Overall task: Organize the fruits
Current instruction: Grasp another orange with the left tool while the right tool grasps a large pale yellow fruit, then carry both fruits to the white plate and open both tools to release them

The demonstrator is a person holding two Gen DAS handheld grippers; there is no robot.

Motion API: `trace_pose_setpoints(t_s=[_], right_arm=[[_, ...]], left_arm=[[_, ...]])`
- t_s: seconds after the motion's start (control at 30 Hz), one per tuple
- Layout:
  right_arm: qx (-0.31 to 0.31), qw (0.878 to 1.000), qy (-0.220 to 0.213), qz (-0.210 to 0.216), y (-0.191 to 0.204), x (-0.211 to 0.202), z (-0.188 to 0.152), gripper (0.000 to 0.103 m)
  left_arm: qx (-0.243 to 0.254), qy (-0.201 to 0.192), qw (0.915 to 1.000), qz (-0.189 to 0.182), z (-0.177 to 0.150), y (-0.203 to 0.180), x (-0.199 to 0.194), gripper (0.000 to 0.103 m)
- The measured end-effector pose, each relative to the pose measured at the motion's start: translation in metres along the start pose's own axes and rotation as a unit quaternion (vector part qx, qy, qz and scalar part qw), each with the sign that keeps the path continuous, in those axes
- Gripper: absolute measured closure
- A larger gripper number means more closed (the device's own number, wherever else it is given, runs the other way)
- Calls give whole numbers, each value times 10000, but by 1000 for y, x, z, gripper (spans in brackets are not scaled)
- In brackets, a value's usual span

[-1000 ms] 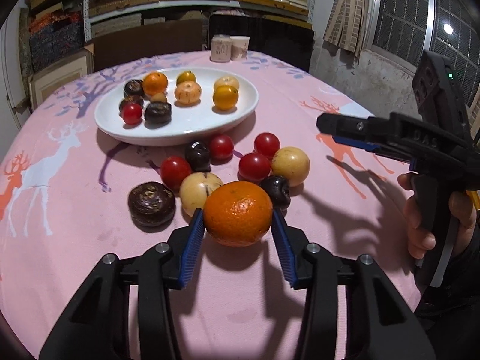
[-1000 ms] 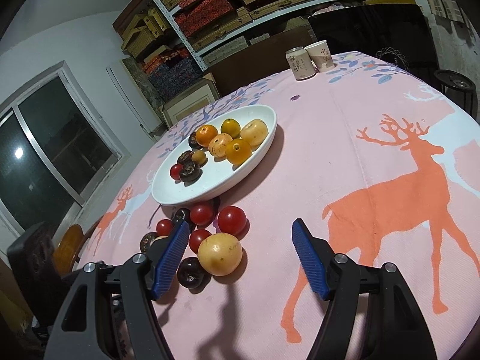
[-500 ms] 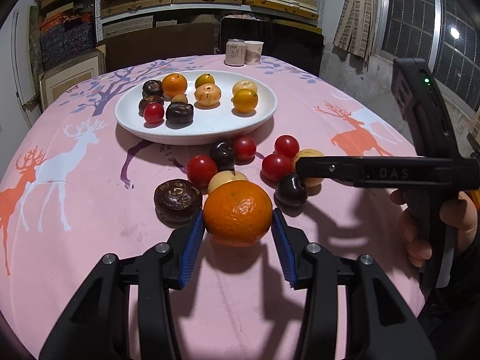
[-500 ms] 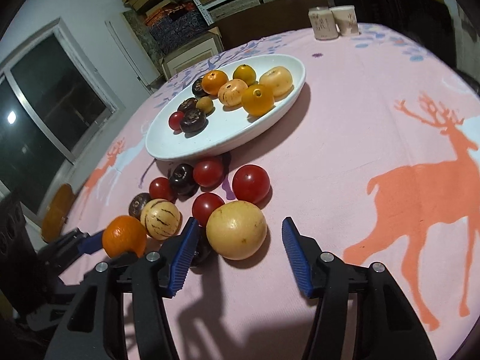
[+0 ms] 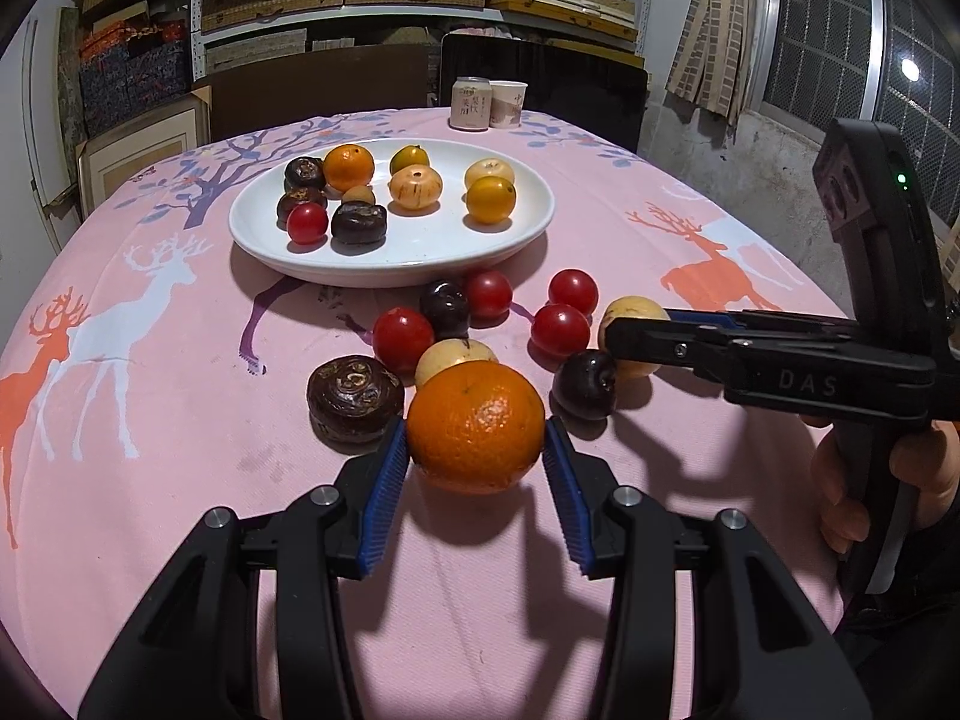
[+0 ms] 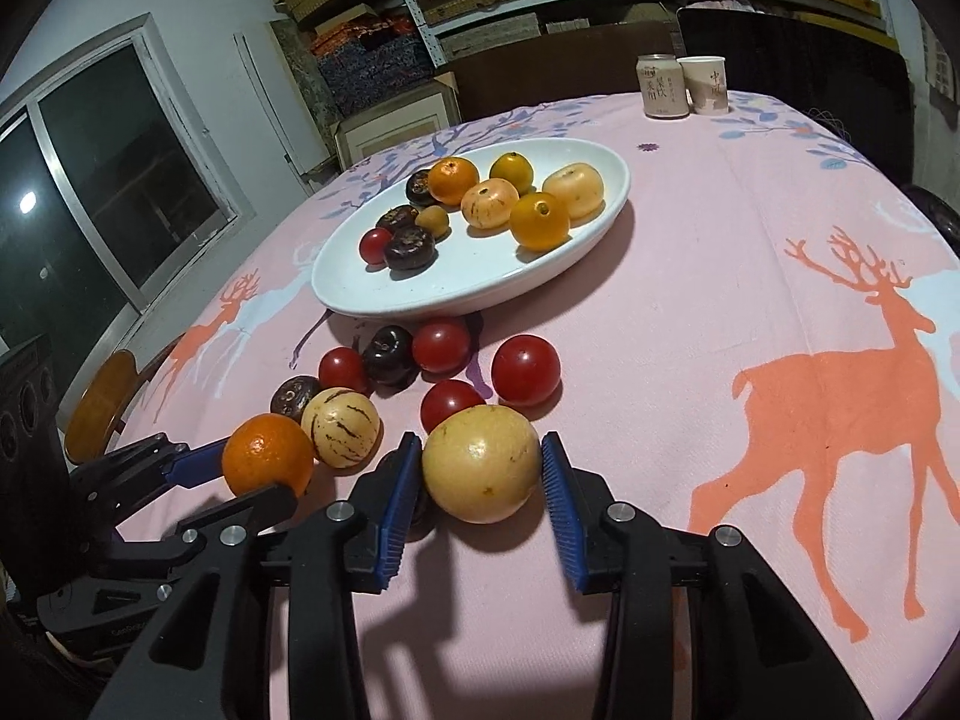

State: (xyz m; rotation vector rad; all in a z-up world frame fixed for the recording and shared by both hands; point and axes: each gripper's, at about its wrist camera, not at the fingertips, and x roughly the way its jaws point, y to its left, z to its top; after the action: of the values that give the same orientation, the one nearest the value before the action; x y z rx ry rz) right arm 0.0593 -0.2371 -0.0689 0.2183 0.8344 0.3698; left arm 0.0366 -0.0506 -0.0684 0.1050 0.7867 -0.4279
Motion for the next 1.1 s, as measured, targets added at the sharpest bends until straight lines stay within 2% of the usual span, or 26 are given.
trace_pose_setpoints(t_s=[0.5, 0.8, 0.93, 1.1], right_arm=[[314, 9993, -220, 11, -12, -22, -10, 62], [372, 9990, -263, -6, -17, -37, -16, 62], [290, 9993, -243, -75, -17, -42, -9, 62], [21, 9993, -334, -144, -11, -48, 32, 62]], left_arm=[[-98, -60, 9999, 17, -8, 4, -10, 58], [-149, -171, 9997, 20, -12, 10, -29, 58], [-177, -345, 9992, 51, 3, 19, -44, 58], [-112, -474, 9988, 103, 40, 30, -44, 58]])
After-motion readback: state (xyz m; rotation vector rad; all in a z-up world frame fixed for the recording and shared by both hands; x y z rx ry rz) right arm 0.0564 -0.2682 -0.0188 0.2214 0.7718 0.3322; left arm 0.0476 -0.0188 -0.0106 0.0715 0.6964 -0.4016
